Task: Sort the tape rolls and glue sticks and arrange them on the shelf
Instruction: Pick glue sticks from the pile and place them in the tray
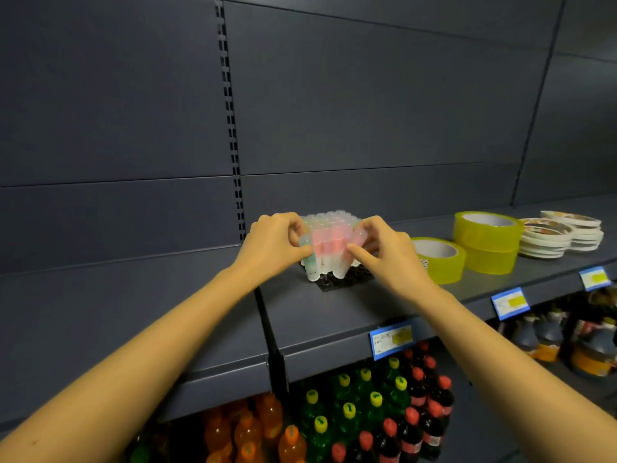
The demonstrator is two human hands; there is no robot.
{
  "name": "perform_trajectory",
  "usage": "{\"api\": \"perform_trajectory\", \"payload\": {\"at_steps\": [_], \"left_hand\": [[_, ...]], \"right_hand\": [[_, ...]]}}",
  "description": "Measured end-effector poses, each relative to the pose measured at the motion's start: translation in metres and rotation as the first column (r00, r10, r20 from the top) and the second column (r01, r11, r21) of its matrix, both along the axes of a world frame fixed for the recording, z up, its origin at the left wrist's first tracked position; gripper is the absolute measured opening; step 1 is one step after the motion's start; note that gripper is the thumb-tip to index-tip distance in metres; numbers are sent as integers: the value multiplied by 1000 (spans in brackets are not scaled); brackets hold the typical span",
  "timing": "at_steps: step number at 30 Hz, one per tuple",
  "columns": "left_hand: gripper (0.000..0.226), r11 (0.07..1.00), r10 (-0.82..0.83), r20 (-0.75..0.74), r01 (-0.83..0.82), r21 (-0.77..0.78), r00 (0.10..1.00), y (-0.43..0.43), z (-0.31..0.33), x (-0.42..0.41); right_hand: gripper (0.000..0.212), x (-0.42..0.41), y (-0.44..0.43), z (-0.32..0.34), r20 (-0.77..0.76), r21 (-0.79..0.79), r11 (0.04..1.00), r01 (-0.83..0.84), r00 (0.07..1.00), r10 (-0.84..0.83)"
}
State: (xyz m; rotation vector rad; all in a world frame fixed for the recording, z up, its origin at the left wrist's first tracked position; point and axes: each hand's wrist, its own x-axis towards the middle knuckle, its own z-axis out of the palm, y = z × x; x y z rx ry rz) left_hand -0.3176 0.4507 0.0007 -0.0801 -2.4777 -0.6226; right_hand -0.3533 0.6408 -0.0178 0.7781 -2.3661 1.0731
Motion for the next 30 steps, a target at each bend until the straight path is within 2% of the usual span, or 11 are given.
{"api": "perform_trajectory", "payload": {"at_steps": [4, 8, 13, 17, 21, 24, 27, 30], "left_hand": [[15, 1000, 18, 12, -18, -14, 1000, 8, 1, -7], [15, 990, 79, 1, -79, -118, 997, 18, 2, -12], [26, 946, 167, -12, -164, -281, 986, 35, 1, -17], [28, 891, 206, -97, -228, -394, 974, 42, -10, -16], [35, 819, 271, -106, -287, -498, 957, 45, -15, -13], [36, 817, 318, -72, -312, -484, 945, 48, -16, -11], [47, 850, 329, -21, -306, -428, 944, 47, -15, -9], [51, 849, 397, -77, -397, -347, 915, 40, -13, 8]], "right_hand": [[30, -20, -5, -2, -22, 36, 998, -43, 999, 44], [34, -36, -7, -3, -15, 69, 992, -104, 994, 105], [34, -53, -8, -1, -27, 149, 973, -177, 983, 183], [31, -62, -12, 0, -172, 242, 958, -151, 966, 196], [25, -67, -12, 8, -357, 346, 936, -63, 914, 194], [28, -67, -8, 20, -365, 469, 882, -50, 898, 245], [28, -68, -7, 37, -333, 545, 837, -47, 904, 267], [28, -66, -15, 48, -474, 544, 839, -4, 824, 312]]}}
